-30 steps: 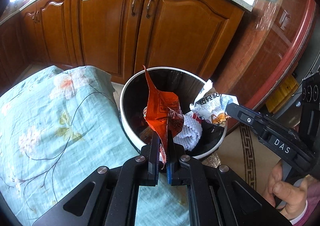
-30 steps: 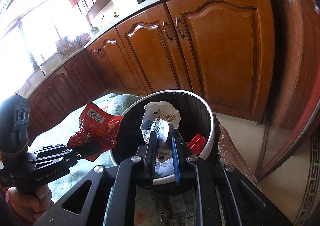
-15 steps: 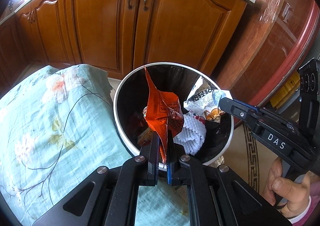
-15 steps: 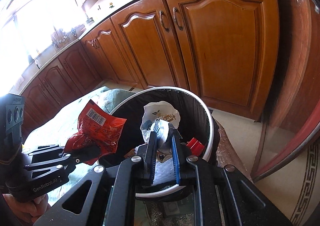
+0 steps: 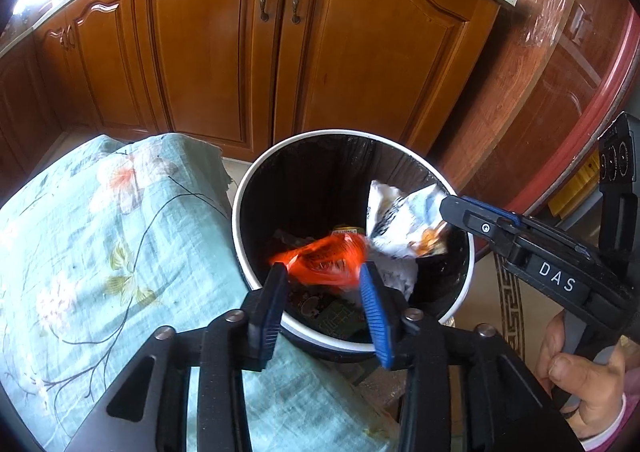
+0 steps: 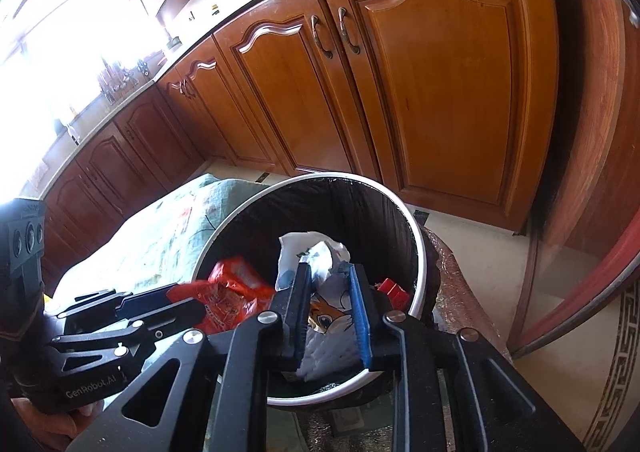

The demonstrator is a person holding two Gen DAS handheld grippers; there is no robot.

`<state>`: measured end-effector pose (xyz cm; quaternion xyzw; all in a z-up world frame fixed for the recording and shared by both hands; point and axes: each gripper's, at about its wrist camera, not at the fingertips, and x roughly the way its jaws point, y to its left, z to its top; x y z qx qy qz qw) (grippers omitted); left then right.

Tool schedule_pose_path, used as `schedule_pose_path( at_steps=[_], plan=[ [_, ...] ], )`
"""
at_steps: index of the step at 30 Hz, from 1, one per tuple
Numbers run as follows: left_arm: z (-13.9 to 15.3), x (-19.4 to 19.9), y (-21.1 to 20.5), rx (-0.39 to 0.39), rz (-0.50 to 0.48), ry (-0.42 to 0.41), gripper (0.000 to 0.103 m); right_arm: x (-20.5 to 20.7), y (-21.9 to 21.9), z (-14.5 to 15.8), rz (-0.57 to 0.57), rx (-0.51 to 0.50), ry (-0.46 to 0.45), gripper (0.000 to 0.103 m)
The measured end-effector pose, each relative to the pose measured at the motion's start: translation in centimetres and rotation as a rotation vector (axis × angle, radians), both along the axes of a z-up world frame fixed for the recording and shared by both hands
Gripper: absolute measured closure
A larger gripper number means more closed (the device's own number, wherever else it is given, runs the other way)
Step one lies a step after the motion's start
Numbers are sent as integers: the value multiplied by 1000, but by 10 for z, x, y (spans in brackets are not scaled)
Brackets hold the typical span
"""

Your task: Collect trash

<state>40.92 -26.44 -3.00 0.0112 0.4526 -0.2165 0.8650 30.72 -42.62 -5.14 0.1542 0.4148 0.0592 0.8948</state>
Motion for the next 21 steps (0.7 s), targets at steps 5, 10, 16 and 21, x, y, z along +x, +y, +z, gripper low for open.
schedule_pose_path(
  at_steps=[5, 10, 16, 21],
  plan=[
    [6, -17, 15, -21, 34, -39, 48, -10, -3, 5, -11, 31, -28, 59],
    [6, -36, 36, -53, 83, -41, 36, -22, -1, 10, -17, 58, -55, 41],
    [8, -63, 67, -115, 137, -31, 31, -43, 14, 20, -12, 69, -96, 18],
    [15, -93, 93, -154, 175, -48, 23, -67, 33, 25, -5, 78, -131, 4]
  ],
)
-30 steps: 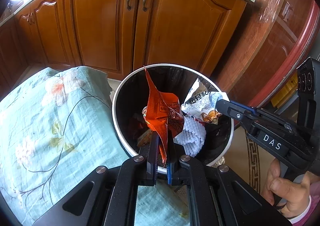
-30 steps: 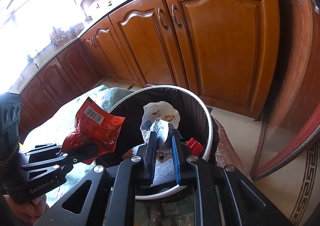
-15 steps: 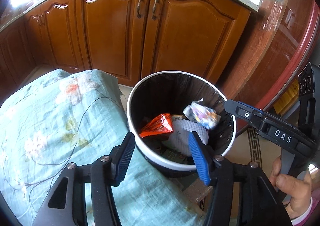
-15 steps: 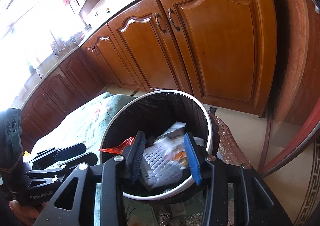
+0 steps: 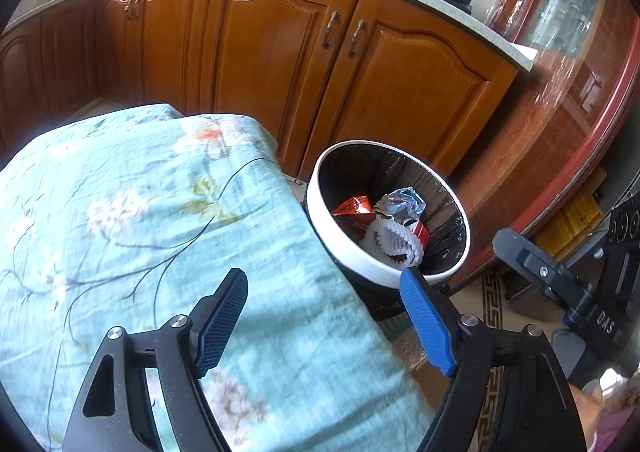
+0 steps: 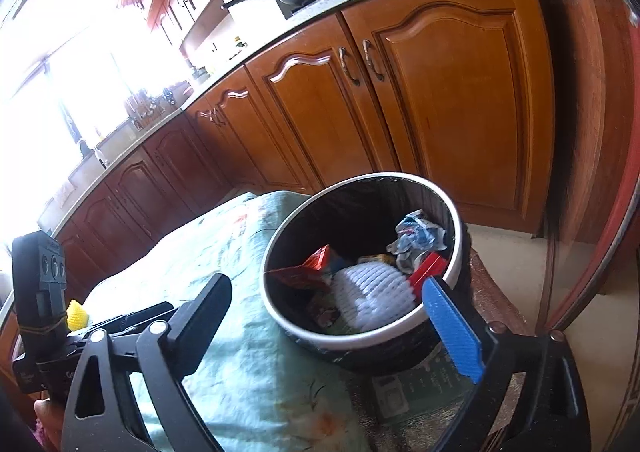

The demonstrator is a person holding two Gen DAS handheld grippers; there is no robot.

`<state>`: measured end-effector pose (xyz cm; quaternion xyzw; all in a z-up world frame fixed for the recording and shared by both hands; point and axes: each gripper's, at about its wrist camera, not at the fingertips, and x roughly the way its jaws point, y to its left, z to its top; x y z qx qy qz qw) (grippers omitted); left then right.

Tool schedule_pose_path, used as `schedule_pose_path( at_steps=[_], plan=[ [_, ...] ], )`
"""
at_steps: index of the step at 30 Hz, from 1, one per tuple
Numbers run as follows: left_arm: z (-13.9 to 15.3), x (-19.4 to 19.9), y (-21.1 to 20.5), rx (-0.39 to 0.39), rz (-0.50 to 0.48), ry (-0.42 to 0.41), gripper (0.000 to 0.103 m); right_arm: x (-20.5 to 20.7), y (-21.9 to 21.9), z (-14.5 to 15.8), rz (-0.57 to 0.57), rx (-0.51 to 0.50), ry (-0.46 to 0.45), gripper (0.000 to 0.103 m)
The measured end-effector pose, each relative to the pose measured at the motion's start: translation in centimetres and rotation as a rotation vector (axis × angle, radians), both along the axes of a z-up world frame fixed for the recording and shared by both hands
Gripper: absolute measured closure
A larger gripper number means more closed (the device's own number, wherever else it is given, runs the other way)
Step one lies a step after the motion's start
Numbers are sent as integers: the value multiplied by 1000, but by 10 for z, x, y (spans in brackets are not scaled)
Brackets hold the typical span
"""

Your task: Collect trash

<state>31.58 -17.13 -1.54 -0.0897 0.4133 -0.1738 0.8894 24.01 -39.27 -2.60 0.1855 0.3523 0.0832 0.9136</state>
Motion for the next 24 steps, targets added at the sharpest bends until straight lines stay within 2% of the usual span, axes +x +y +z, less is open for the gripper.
schedule_pose_path(
  at_steps=[5, 10, 18, 22, 24],
  plan=[
    [1, -35, 24, 0, 12, -29, 20, -28, 19, -1, 1, 11, -22, 2],
    [1, -71, 54, -33, 46, -54, 16, -54, 35, 0, -18, 28, -49, 1],
    [3, -123, 94, -26, 138, -132, 11, -80, 62, -1, -37, -39, -99, 1],
    [16, -154, 106, 11, 180, -221, 11, -92, 77, 8, -25, -83, -150, 1],
    [26, -173, 108, 45, 206, -306, 5, -100, 84, 19, -33, -129, -209, 1]
  ],
)
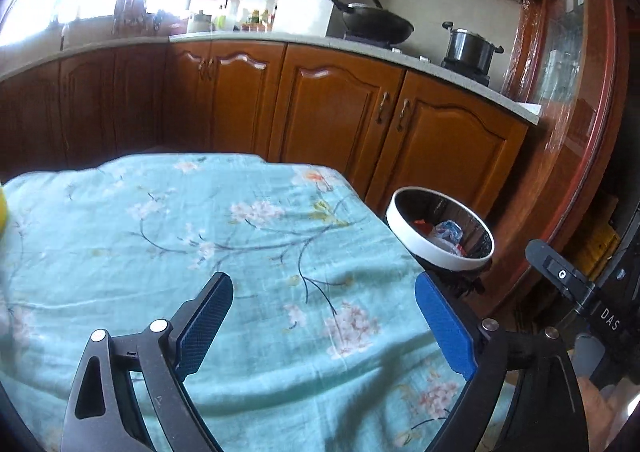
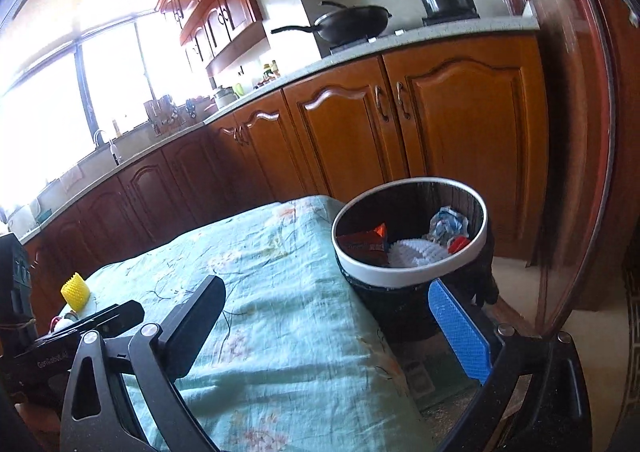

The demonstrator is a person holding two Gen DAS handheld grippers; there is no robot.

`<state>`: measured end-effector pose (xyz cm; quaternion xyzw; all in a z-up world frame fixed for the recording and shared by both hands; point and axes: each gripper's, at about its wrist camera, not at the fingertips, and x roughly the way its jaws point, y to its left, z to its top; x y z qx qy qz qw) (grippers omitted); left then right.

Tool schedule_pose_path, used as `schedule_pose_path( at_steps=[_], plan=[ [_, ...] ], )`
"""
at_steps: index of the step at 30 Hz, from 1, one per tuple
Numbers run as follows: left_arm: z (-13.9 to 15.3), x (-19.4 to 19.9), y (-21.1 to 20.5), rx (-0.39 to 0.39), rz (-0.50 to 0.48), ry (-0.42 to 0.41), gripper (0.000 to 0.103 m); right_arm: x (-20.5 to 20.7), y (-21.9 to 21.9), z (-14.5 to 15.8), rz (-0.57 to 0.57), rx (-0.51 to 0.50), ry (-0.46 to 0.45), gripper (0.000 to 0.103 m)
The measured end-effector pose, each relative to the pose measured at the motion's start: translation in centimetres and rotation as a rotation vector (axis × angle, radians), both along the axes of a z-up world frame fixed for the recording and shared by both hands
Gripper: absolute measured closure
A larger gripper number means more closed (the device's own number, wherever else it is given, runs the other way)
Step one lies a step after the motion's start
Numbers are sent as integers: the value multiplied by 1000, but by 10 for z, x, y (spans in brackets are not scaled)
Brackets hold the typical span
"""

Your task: Collect trash

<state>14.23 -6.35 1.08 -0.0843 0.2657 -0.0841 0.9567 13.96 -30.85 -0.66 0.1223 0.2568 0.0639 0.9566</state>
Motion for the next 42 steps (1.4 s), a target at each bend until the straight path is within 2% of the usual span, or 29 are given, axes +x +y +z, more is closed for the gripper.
schedule_pose_path(
  at_steps=[1, 4, 6, 9, 14, 20, 42],
  plan=[
    [4, -10, 1, 26, 26, -44, 1, -6, 4, 7, -12, -27, -44, 0],
    [8, -34, -2, 98, 87, -143, 1, -21, 16, 17, -27, -113, -168, 0],
    [7, -51, -5, 137, 100, -171, 1, -23, 23, 12, -30, -142, -184, 0],
    [2, -66, -8, 168, 124, -193, 1, -24, 28, 3, -14, -127, -171, 0],
    [-8, -83, -8, 167, 140, -190, 1, -35, 41, -5, 10, -138, -175, 0],
    [-17, -83, -8, 161, 143, -175, 1, -48, 47, 0, 24, -143, -205, 0],
    [-14, -85, 6, 131, 140, -180, 1, -53, 52, -4, 16, -154, -173, 0]
  ],
)
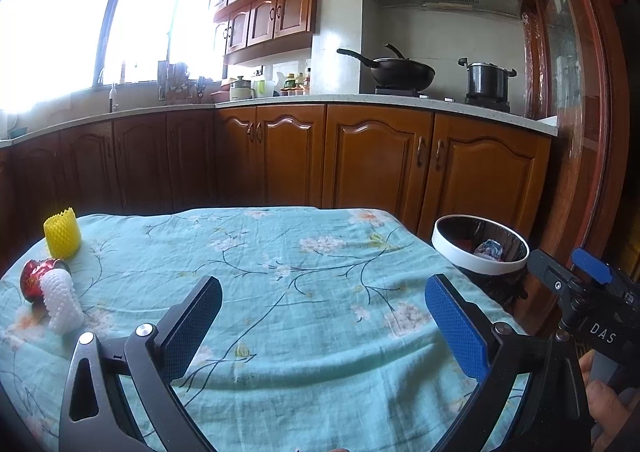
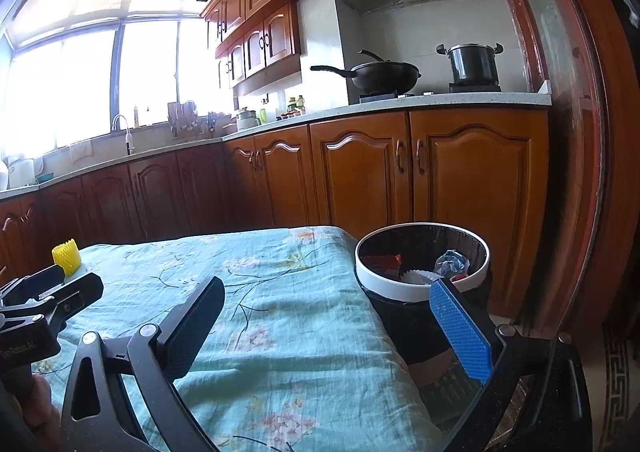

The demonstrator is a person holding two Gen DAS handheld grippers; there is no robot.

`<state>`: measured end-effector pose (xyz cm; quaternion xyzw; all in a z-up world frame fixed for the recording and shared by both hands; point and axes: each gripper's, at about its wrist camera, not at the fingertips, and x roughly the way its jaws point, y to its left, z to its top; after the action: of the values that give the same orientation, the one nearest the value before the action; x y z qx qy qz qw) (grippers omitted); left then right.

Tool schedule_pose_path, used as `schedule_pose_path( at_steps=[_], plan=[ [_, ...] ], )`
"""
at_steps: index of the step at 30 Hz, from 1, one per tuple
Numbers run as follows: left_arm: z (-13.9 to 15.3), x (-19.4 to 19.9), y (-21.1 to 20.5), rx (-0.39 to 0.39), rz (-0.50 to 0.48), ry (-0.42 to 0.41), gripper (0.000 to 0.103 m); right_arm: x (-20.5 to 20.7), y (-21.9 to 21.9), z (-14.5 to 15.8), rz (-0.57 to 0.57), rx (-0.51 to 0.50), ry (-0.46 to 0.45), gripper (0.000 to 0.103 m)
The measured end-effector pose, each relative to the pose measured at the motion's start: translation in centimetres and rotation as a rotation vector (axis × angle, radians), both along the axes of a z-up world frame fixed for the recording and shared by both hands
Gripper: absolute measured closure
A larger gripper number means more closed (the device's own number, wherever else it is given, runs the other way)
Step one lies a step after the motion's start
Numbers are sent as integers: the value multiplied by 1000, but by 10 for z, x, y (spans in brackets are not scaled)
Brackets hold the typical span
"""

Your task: Collect trash

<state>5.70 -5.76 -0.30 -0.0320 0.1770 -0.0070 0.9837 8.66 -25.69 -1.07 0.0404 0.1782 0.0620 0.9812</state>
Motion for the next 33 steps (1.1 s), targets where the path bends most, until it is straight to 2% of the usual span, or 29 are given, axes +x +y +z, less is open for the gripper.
schedule_pose_path(
  at_steps=[33],
  plan=[
    [-3, -1, 4, 7, -14, -6, 1, -8, 7, 5, 12, 9, -4, 0]
  ],
)
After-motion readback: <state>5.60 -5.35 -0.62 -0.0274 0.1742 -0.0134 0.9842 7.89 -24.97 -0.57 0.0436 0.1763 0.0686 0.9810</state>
